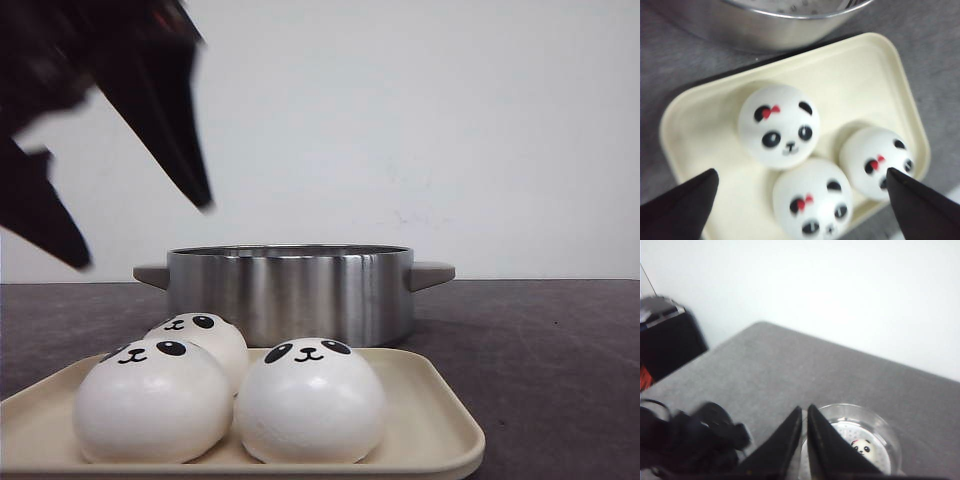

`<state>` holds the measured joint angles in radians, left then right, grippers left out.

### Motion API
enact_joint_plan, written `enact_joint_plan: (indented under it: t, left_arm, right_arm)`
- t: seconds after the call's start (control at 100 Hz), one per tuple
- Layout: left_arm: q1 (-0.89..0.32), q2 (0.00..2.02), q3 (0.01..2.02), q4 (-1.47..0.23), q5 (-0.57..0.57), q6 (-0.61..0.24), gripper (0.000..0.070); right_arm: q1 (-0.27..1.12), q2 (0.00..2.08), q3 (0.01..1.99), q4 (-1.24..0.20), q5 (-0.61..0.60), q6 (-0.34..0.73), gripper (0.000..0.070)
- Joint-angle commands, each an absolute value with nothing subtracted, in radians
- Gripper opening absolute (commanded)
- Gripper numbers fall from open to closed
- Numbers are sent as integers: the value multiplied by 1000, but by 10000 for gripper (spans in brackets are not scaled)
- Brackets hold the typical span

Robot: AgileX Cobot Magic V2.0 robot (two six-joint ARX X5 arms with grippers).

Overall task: Steam buns
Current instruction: 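Lower the left gripper and grasp the other farther panda bun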

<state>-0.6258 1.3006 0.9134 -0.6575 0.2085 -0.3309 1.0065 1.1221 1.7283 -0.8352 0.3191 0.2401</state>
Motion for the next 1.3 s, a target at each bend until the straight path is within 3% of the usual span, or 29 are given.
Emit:
enact_joint_plan:
  t: [0.0, 0.59, 0.68, 0.73, 0.9, 1.29]
  left_arm:
    - [-648, 1356, 925, -614, 186, -334, 700]
    - [-669, 1576, 925, -480, 101, -361, 696]
    - [-669, 1576, 925, -483, 101, -361, 608]
    - [-669, 1576, 925, -488, 101, -362, 514]
    - [-669, 1576, 925, -505, 101, -361, 0]
    - [-688, 1438, 1009, -615, 131, -360, 7]
  right_arm:
    - [1019, 1128, 1745, -843, 326, 271, 11]
    - [1019, 1052, 1745, -951, 345, 334, 11]
    - [1019, 1052, 1745, -952, 345, 334, 11]
    - [1019, 1052, 1745, -952, 345, 334, 11]
    - [1019, 1053, 1745, -971, 345, 334, 11]
    - [1019, 1052, 1745, -982, 345, 333, 11]
